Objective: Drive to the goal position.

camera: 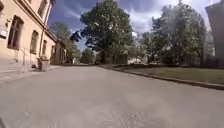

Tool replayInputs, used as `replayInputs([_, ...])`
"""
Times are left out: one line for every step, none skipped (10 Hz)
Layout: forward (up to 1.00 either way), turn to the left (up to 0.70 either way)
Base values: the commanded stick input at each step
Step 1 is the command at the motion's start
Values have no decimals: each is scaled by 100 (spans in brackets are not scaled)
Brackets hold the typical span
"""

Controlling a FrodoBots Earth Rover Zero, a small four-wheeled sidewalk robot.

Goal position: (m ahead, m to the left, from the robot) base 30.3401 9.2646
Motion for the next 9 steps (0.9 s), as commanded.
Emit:
replayInputs([70,6])
replayInputs([70,6])
replayInputs([70,6])
replayInputs([70,6])
replayInputs([70,6])
replayInputs([70,6])
replayInputs([70,6])
replayInputs([70,6])
replayInputs([70,6])
